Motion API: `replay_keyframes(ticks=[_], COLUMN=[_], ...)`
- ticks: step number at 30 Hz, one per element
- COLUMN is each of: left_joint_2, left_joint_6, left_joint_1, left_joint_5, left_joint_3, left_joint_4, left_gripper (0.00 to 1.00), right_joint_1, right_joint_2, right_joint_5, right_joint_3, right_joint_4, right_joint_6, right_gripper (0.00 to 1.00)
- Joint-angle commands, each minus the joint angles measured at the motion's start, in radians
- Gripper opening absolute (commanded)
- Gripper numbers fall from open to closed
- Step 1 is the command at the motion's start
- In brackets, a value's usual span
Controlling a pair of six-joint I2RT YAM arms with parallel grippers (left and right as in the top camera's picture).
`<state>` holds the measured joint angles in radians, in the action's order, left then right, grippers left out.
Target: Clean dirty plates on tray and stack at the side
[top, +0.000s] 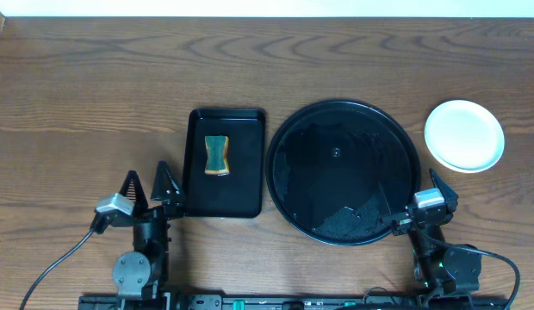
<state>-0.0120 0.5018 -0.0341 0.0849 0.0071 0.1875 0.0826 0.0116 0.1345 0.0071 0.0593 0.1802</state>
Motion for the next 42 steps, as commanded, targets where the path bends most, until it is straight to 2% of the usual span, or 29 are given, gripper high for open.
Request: replay_keyframes(ticks=[1,5,9,14,42], left_joint_2=[0.010,0.010,0.010,0.010,0.008], left_joint_6=[-0.007,-0.106,-0.385,-0.560,-0.561], left_joint_1=[0.005,0.005,0.005,0.005,0.005], left_joint_5=[0.002,0.001,-0.077,-0.084,-0.085], left_joint_3=[-0.003,-0.003,-0.003,-0.003,-0.003], left_joint_4=[-0.040,-0.151,-0.212,-0.263,-0.261], left_gripper=[0.83,0.83,0.83,0.83,0.83], right_joint_1=[-0.010,-0.010,-0.010,-0.010,-0.010], right_joint_2=[-0.007,-0.007,-0.007,-0.007,-0.007], right_joint_5=[0.004,0.005,0.005,0.004,0.004], right_joint_3=[-0.002,-0.002,-0.002,-0.002,-0.002], right_joint_4=[0.004,0.004,0.004,0.004,0.004], right_joint_6=[-0.015,-0.015,-0.015,-0.015,-0.015], right_gripper=[0.99,0.99,0.99,0.99,0.99])
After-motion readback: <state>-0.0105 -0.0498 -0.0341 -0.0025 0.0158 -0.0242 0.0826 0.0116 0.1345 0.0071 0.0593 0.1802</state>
